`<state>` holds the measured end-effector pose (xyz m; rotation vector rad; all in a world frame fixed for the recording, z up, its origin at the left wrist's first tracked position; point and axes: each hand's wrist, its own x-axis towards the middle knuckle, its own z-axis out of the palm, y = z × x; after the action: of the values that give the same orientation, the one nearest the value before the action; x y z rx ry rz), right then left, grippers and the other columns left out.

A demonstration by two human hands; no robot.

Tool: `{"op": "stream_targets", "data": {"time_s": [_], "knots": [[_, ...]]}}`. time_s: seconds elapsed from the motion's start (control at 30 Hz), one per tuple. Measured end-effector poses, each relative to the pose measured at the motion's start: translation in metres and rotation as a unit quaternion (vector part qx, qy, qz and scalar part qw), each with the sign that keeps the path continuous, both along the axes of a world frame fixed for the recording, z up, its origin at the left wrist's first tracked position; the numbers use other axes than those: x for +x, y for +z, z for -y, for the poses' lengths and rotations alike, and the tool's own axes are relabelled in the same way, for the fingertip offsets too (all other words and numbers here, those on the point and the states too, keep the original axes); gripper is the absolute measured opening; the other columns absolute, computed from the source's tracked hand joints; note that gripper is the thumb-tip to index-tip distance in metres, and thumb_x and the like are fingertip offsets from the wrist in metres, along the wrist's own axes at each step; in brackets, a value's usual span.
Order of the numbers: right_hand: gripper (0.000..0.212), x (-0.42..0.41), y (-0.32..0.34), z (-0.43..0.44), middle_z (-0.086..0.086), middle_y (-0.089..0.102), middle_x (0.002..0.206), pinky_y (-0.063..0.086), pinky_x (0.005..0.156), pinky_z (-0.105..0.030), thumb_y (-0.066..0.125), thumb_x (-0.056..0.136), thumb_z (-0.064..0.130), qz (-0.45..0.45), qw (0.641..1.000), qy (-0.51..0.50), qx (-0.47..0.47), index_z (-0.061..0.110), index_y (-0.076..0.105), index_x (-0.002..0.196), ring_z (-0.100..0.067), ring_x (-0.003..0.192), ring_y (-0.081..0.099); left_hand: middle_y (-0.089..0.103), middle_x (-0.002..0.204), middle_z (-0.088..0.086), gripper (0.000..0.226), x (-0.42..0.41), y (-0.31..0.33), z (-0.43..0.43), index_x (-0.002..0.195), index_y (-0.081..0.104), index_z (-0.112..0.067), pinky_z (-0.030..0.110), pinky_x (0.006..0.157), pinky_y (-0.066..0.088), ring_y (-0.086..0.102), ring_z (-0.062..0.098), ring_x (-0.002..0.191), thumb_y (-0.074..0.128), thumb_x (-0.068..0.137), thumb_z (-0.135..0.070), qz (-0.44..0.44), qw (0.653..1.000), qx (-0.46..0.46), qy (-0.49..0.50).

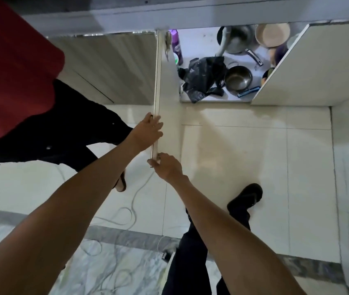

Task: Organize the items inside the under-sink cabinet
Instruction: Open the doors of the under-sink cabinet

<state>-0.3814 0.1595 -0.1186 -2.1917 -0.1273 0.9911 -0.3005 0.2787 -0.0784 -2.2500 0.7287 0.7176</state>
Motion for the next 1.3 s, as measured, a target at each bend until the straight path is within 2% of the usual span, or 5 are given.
{"op": "stream_targets", "data": {"time_s": [0.23, 0.53, 0.77, 0.97, 1.3], "knots": [[0.076, 0.022, 0.007, 0.075, -0.014, 0.040, 0.151, 0.025, 0.115, -0.044, 0.047, 0.096, 0.057, 0.037, 0.990, 0.111, -0.076, 0.007, 0.028, 0.149, -0.033, 0.142, 0.031, 0.023, 0.156, 0.013, 0.044, 0.013, 0.021, 0.018, 0.145, 0.033, -0.016, 0.053, 0.117, 0.010, 0.007, 0.034, 0.147, 0.039, 0.102, -0.019, -0.004, 0.997, 0.082, 0.007], [0.088, 0.129, 0.045, 0.278, -0.013, 0.008, 0.163, 0.007, 0.120, -0.047, 0.043, 0.096, 0.058, 0.154, 0.941, 0.135, -0.270, 0.004, 0.006, 0.155, -0.031, 0.151, 0.002, 0.027, 0.152, 0.011, 0.083, 0.076, 0.041, 0.140, 0.149, 0.023, -0.014, 0.047, 0.114, 0.021, 0.020, 0.030, 0.144, 0.066, 0.084, -0.045, -0.015, 0.980, -0.125, 0.157], [0.089, 0.216, 0.093, 0.408, -0.011, -0.001, 0.164, 0.003, 0.121, -0.046, 0.038, 0.097, 0.059, 0.201, 0.921, 0.104, -0.318, 0.005, 0.000, 0.155, -0.029, 0.151, -0.004, 0.015, 0.159, 0.011, 0.103, 0.152, 0.046, 0.274, 0.152, 0.010, -0.009, 0.044, 0.115, 0.025, 0.017, 0.029, 0.145, 0.069, 0.080, -0.051, -0.034, 0.893, -0.344, 0.287], [0.088, 0.285, 0.105, 0.473, -0.010, -0.002, 0.164, 0.002, 0.121, -0.045, 0.033, 0.097, 0.061, 0.225, 0.923, 0.057, -0.306, 0.006, -0.001, 0.155, -0.027, 0.151, -0.006, 0.018, 0.158, 0.010, 0.113, 0.222, 0.027, 0.359, 0.152, 0.014, -0.006, 0.042, 0.116, 0.023, 0.017, 0.031, 0.146, 0.075, 0.071, -0.057, -0.038, 0.756, -0.522, 0.394], [0.082, 0.382, 0.039, 0.490, -0.009, -0.008, 0.164, 0.000, 0.122, -0.043, 0.030, 0.100, 0.057, 0.225, 0.926, 0.073, -0.294, 0.008, -0.005, 0.155, -0.025, 0.151, -0.010, 0.026, 0.157, 0.005, 0.102, 0.328, -0.056, 0.421, 0.153, 0.016, -0.013, 0.038, 0.114, 0.027, 0.026, 0.025, 0.144, 0.077, 0.076, -0.043, -0.055, 0.637, -0.605, 0.475]]}}
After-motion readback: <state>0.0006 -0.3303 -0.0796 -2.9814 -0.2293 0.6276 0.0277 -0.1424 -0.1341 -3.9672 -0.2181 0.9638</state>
